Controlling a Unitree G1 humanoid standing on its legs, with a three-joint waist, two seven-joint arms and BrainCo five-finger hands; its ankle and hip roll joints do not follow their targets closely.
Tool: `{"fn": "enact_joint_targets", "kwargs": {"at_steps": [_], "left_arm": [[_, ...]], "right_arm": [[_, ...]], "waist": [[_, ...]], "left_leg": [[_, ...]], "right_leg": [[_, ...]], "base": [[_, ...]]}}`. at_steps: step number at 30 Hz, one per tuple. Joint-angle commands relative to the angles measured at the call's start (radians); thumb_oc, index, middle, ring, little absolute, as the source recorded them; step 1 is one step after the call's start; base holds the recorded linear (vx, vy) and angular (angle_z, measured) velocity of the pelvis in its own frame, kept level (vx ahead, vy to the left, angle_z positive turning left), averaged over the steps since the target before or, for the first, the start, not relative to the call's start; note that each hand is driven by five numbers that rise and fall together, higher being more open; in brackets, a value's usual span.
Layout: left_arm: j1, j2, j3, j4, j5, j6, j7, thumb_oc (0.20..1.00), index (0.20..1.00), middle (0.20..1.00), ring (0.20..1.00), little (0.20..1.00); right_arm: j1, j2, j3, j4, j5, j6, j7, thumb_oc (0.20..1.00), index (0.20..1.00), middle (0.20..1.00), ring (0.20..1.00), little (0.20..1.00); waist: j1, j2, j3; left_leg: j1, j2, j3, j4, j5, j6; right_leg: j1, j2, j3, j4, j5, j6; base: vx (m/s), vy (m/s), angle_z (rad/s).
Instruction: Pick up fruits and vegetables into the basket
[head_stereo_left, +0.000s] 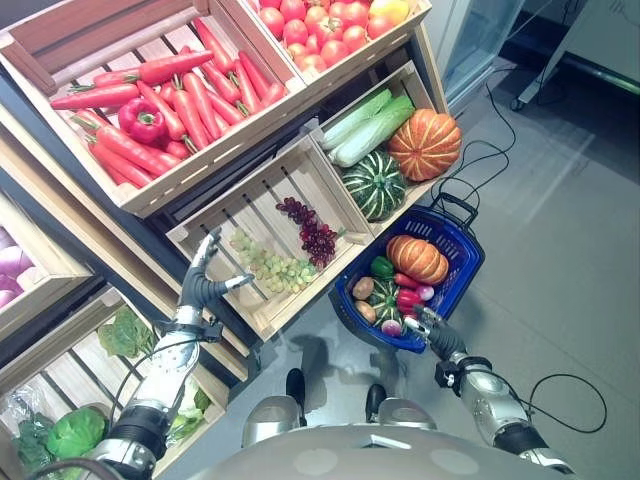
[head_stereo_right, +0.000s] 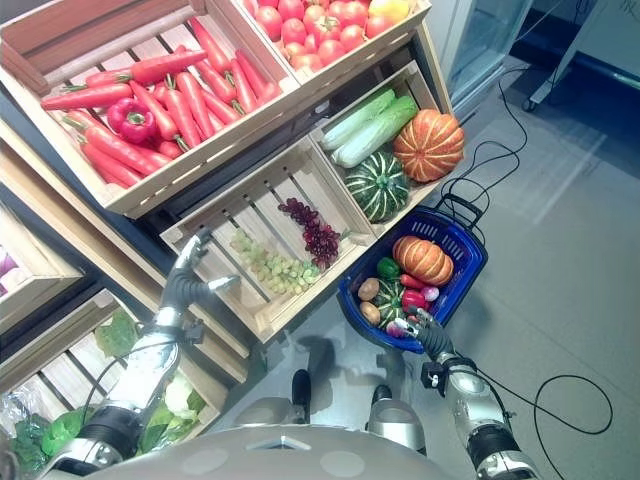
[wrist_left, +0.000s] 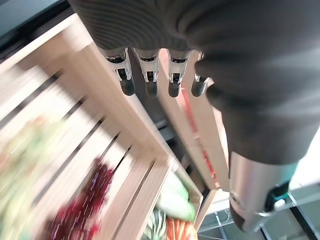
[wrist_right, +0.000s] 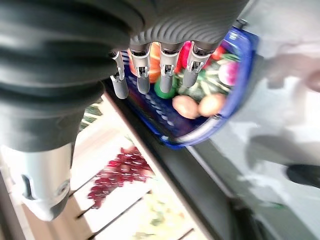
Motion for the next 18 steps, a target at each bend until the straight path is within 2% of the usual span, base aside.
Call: {"fn": "enact_joint_targets", "kwargs": {"at_steps": [1, 4, 6, 7, 12, 18], "left_arm": [[-0.065, 0.055, 0.048, -0.067, 0.294, 0.038, 0.207, 1.0, 1.0, 1.0, 1.0, 1.0], [-0.092, 0.092, 0.043, -0.109, 0.389, 0.11, 0.265, 1.0, 1.0, 1.0, 1.0, 1.0], [-0.128, 0.122, 0.029, -0.131, 0.429, 0.183, 0.28, 1.0, 1.0, 1.0, 1.0, 1.0], [-0.159, 0.141, 0.004, -0.127, 0.482, 0.249, 0.299, 1.0, 1.0, 1.0, 1.0, 1.0], [-0.246, 0.199, -0.07, -0.112, 0.554, 0.373, 0.308, 1.0, 1.0, 1.0, 1.0, 1.0], [-0.361, 0.249, -0.147, -0.041, 0.531, 0.471, 0.261, 1.0, 1.0, 1.0, 1.0, 1.0]], "right_arm": [[-0.03, -0.029, -0.027, -0.09, -0.021, -0.069, -0.031, 1.0, 1.0, 1.0, 1.0, 1.0], [-0.034, -0.05, -0.035, -0.127, -0.018, -0.085, -0.03, 1.0, 1.0, 1.0, 1.0, 1.0], [-0.041, -0.071, -0.041, -0.159, -0.013, -0.092, -0.038, 1.0, 1.0, 1.0, 1.0, 1.0], [-0.046, -0.086, -0.044, -0.18, -0.004, -0.099, -0.042, 1.0, 1.0, 1.0, 1.0, 1.0], [-0.064, -0.13, -0.056, -0.233, 0.006, -0.124, -0.073, 1.0, 1.0, 1.0, 1.0, 1.0], [-0.104, -0.185, -0.088, -0.313, 0.052, -0.153, -0.112, 1.0, 1.0, 1.0, 1.0, 1.0]], "waist": [[-0.035, -0.01, 0.056], [-0.048, 0.0, 0.085], [-0.061, 0.008, 0.109], [-0.075, 0.018, 0.128], [-0.105, 0.047, 0.174], [-0.14, 0.066, 0.237]], "left_leg": [[-0.023, -0.056, 0.056, 0.12, -0.136, 0.053], [-0.056, -0.059, 0.061, 0.15, -0.136, 0.047], [-0.082, -0.061, 0.067, 0.173, -0.136, 0.043], [-0.102, -0.062, 0.072, 0.19, -0.134, 0.037], [-0.16, -0.065, 0.084, 0.231, -0.127, 0.026], [-0.265, -0.07, 0.116, 0.309, -0.132, 0.018]], "right_leg": [[-0.125, -0.021, 0.017, 0.168, -0.029, 0.016], [-0.159, -0.025, 0.022, 0.2, -0.038, 0.012], [-0.185, -0.029, 0.027, 0.219, -0.044, 0.008], [-0.204, -0.033, 0.03, 0.236, -0.047, 0.004], [-0.275, -0.043, 0.039, 0.289, -0.058, -0.004], [-0.398, -0.053, 0.059, 0.364, -0.06, -0.007]], "base": [[-0.05, 0.027, -0.19], [-0.02, 0.03, -0.1], [-0.02, 0.04, -0.15], [-0.01, 0.051, -0.16], [-0.01, 0.055, -0.14], [-0.06, 0.041, -0.16]]}}
